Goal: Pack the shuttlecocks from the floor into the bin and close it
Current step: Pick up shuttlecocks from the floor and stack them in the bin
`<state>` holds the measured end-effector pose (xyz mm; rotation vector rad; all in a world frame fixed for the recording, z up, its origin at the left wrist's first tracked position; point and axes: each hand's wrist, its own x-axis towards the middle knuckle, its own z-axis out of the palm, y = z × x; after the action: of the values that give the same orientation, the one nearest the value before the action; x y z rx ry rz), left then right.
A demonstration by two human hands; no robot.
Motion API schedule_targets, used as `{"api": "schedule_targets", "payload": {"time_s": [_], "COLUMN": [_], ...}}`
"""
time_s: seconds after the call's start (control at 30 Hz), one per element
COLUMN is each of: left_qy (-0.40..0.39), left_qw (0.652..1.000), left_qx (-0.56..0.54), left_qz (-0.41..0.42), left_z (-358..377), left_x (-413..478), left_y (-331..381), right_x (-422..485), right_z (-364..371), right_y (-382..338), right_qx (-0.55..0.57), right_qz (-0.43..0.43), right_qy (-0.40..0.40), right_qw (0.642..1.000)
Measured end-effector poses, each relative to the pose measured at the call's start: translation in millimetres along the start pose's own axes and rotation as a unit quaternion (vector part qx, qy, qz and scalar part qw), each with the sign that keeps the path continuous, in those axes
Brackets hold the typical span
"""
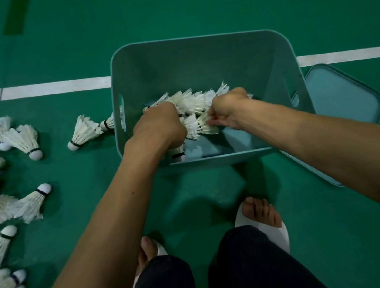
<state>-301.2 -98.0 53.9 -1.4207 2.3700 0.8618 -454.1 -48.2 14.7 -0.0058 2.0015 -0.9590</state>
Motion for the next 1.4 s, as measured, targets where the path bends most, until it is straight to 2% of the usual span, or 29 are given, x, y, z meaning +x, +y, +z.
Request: {"api": "schedule_targets", "payload": {"time_s": [0.07,0.2,0.3,0.33,0.4,0.47,0.53,0.63,0.73,0.77,0.83,0.87,0.9,0.97,1.03,1.13,1.27,1.4], "left_qy": [-0.001,-0.004,-0.010,-0.013,-0.020,-0.015,-0.002,0.006,0.025,0.053,0.121,0.126,0.102,0.015,-0.033,-0.050,-0.062,-0.067], "left_qw": [1.000,0.997,0.991,0.989,0.983,0.974,0.965,0.961,0.949,0.956,0.977,0.985,0.991,0.994,0.990,0.989,0.982,0.975], "left_qx": [-0.011,-0.037,-0.081,-0.095,-0.128,-0.177,-0.218,-0.235,-0.274,-0.245,-0.097,-0.019,0.035,0.106,0.131,0.125,0.167,0.207], "left_qz": [0.019,0.065,0.102,0.114,0.130,0.140,0.142,0.145,0.152,0.155,0.143,0.118,0.078,-0.005,-0.048,-0.069,-0.068,-0.052], "left_z": [-1.5,-14.0,-22.3,-23.3,-22.7,-20.0,-17.2,-12.0,-6.2,-5.1,-6.0,-8.3,-11.1,-13.0,-8.9,-0.9,0.0,4.2], "left_x": [1.6,3.6,5.5,6.7,9.5,12.2,13.7,15.1,10.6,9.8,9.1,7.7,6.9,3.7,2.4,3.7,10.4,23.2], "left_y": [3.4,12.8,20.7,23.0,27.0,31.5,36.6,38.7,31.5,27.8,21.0,18.7,17.0,16.1,15.1,15.7,24.0,31.0], "right_x": [3.6,3.1,-1.0,-3.4,-14.4,-24.0,-29.9,-32.0,-31.6,-31.7,-31.6,-33.0,-34.4,-34.8,-32.5,-30.2,-17.3,-5.3], "right_z": [-6.3,-23.5,-42.7,-48.7,-56.7,-59.7,-60.4,-64.7,-76.4,-81.8,-90.2,-91.0,-89.1,-80.2,-68.3,-51.2,-34.6,-31.8], "right_y": [-0.5,-7.0,-10.0,-10.0,-10.7,-13.3,-16.8,-17.8,-21.4,-23.6,-24.8,-24.0,-22.5,-18.2,-14.2,-9.0,-4.4,-3.5], "right_qx": [-0.041,-0.216,-0.290,-0.274,-0.221,-0.228,-0.265,-0.301,-0.349,-0.388,-0.495,-0.535,-0.550,-0.543,-0.531,-0.506,-0.419,-0.337], "right_qz": [-0.006,-0.051,-0.178,-0.222,-0.282,-0.317,-0.328,-0.317,-0.290,-0.283,-0.282,-0.278,-0.264,-0.232,-0.203,-0.181,-0.135,-0.083], "right_qy": [-0.006,-0.007,0.028,0.002,-0.105,-0.187,-0.226,-0.248,-0.204,-0.170,-0.055,0.006,0.045,0.062,0.053,0.053,0.027,0.012], "right_qw": [0.999,0.975,0.940,0.936,0.927,0.902,0.878,0.865,0.867,0.860,0.820,0.798,0.791,0.805,0.821,0.842,0.897,0.938]}}
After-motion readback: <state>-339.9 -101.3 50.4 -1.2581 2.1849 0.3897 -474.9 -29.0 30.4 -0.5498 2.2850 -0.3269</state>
